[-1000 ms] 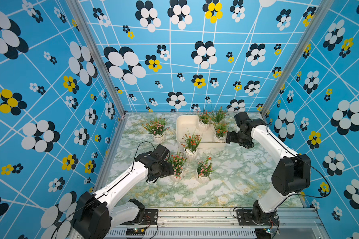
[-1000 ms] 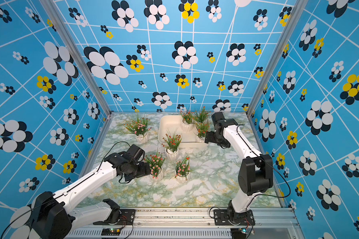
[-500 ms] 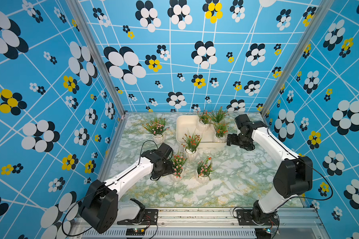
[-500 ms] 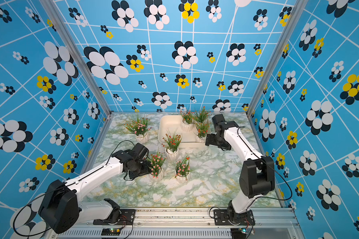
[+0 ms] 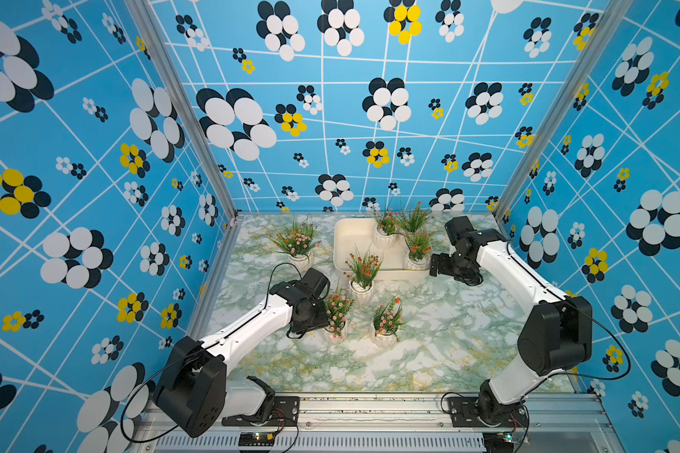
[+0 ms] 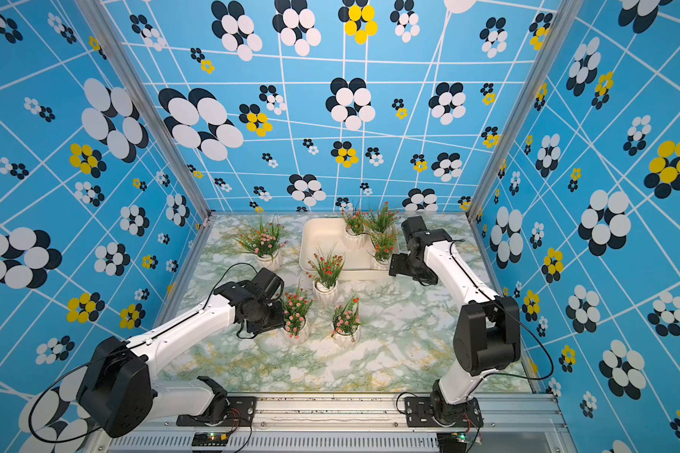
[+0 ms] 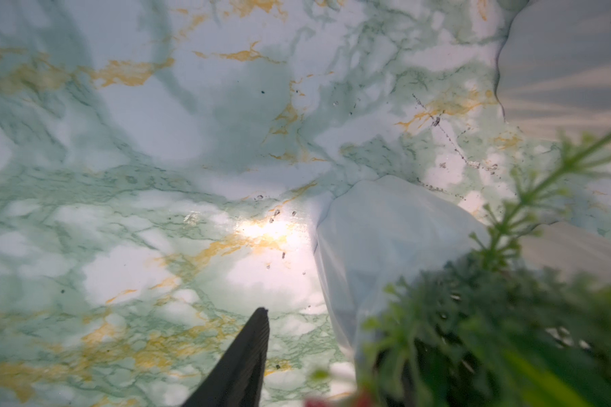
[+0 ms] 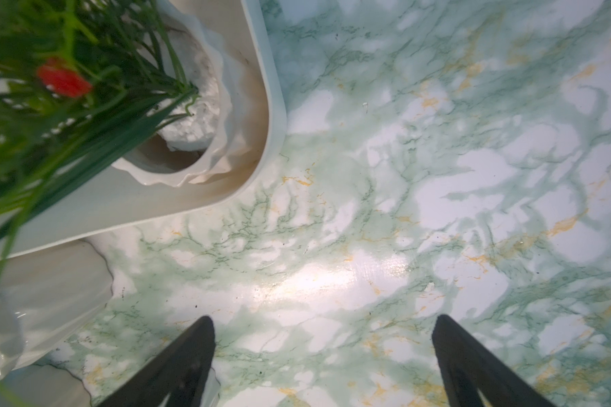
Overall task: Put the potted gypsophila into the storage box
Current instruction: Pick up the baby's breath potted plant from the center of the board.
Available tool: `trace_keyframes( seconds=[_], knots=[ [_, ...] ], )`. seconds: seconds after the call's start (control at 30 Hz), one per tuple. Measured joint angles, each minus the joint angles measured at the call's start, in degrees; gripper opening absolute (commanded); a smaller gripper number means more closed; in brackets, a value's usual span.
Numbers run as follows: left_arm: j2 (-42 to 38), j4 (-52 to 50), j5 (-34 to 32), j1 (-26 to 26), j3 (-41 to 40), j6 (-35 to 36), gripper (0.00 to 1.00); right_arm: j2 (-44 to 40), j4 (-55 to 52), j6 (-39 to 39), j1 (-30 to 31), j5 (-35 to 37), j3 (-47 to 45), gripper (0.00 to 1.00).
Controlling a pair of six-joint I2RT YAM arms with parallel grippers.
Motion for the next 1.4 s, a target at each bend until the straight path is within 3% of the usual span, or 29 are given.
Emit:
trace_keyframes(
  seconds=[0.1, 0.17, 0.73, 1.4],
  knots=[
    [0.33, 0.26, 0.0, -0.02, 0.09, 0.0, 0.44, 0.0, 0.04, 0.0, -0.02, 0.0, 0.0, 0.99],
    [0.48, 0.48, 0.07, 0.0, 0.13, 0.0, 0.38, 0.02, 0.04, 0.0, -0.04, 0.0, 0.0, 0.99],
    [0.63, 0.17, -0.24, -0.07, 1.2, 0.22, 0.26, -0.07, 1.14, 0.0, -0.04, 0.0, -1.66, 0.99],
    [1.57, -0.44, -0.66, -0.44, 1.97, 0.42, 0.25, -0.31, 1.81, 0.0, -0.04, 0.0, -2.8, 0.99]
  ],
)
